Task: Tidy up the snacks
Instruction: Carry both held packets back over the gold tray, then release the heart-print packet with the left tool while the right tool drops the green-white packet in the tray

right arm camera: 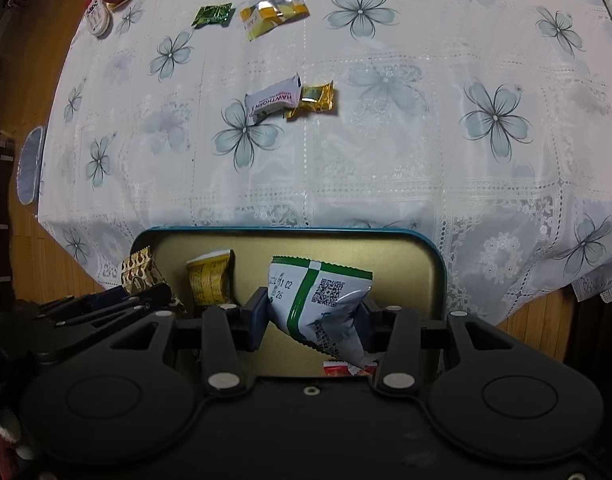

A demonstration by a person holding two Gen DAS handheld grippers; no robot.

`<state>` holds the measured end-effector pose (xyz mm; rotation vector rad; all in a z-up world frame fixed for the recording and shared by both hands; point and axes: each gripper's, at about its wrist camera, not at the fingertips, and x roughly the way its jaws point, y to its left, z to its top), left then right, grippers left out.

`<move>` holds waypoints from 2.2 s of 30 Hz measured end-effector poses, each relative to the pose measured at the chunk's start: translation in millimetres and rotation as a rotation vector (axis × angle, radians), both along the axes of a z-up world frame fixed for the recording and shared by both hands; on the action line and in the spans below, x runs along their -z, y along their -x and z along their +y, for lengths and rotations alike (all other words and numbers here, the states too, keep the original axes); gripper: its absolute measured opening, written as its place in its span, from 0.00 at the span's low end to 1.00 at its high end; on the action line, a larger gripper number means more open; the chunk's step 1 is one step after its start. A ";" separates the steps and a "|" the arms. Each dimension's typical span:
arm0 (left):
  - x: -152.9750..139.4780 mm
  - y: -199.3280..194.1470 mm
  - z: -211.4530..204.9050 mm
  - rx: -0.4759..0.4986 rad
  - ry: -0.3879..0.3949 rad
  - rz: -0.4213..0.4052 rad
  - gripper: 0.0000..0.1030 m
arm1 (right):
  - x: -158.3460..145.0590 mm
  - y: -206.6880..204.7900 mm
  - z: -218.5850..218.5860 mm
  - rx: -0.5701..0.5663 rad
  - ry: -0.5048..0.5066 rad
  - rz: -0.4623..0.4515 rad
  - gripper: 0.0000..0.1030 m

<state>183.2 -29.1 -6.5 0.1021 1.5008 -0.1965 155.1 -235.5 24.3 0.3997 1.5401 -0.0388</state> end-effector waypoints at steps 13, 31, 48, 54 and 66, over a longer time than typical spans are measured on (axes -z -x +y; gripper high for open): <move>2.2 -5.4 1.0 -0.025 -0.002 -0.006 0.51 | 8.0 -1.1 10.3 -0.042 -0.013 0.049 0.44; 8.5 -1.1 -33.6 0.074 0.034 0.029 0.51 | 38.0 7.3 -12.4 0.006 0.160 0.137 0.44; 4.3 0.9 -34.0 0.082 0.040 0.011 0.51 | 60.0 0.2 -27.9 0.082 0.077 0.242 0.58; 3.0 0.5 -33.4 0.075 0.040 0.006 0.51 | 63.4 0.3 -32.5 0.116 0.090 0.252 0.58; 0.8 -0.7 -31.6 0.061 -0.004 -0.035 0.51 | 56.3 -0.8 -24.2 0.086 0.117 0.215 0.57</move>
